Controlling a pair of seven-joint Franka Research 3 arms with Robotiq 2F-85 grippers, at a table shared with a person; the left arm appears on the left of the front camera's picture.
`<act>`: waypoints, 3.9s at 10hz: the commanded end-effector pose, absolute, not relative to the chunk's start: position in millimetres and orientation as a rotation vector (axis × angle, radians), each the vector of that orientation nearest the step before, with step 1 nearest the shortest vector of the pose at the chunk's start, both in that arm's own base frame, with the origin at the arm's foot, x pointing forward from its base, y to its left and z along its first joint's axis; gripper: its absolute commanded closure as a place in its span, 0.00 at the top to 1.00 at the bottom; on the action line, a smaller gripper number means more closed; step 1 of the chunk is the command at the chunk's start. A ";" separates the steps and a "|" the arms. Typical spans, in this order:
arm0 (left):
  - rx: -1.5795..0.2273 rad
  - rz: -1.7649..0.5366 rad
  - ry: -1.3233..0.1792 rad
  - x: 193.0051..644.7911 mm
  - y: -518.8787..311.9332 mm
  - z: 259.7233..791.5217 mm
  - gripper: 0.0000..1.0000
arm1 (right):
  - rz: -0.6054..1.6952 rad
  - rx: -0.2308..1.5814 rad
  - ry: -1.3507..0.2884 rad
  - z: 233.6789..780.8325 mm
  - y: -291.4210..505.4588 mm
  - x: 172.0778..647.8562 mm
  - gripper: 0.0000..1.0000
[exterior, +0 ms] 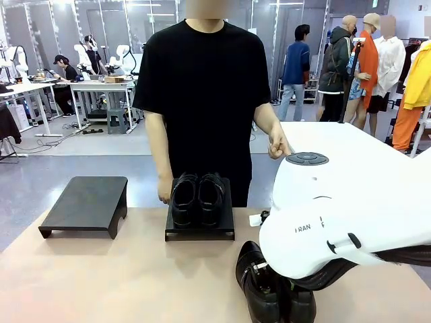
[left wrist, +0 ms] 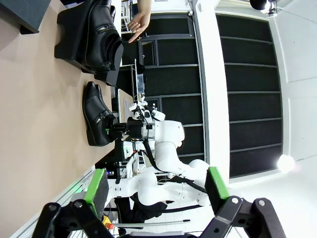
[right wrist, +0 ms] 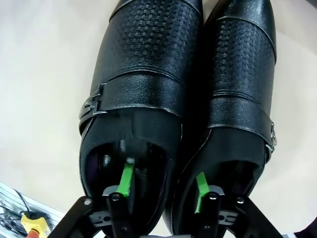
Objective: Place the shoes on the stand as instructed by the person.
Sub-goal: Pick up another pair of Shoes and place it on the Shoes Stand indicated by the person.
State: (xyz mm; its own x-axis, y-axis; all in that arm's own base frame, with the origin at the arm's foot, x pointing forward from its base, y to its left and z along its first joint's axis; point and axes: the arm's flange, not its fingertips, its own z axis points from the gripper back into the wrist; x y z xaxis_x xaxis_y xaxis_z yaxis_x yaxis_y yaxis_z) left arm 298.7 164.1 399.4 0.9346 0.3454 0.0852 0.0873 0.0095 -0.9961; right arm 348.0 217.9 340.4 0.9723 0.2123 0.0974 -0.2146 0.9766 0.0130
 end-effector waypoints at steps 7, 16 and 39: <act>-1.563 0.191 -0.346 293.7 162.5 400.1 1.00 | 0.162 -0.005 -0.126 319.9 194.9 318.4 0.00; -1.563 0.191 -0.346 293.7 162.5 400.1 1.00 | 0.172 0.115 -0.315 513.5 94.0 323.1 0.00; -1.563 0.191 -0.346 293.7 162.5 400.1 1.00 | 0.103 0.029 -0.480 480.6 27.2 559.4 0.07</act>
State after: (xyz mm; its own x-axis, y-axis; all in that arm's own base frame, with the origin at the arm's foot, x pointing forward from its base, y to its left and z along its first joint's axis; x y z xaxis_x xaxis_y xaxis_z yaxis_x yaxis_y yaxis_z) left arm 298.5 163.8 399.4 0.9349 0.3447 0.0849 0.0870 0.0095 -0.9962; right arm 548.1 26.4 475.5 0.8987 0.1076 0.4252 -0.1326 0.9907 0.0296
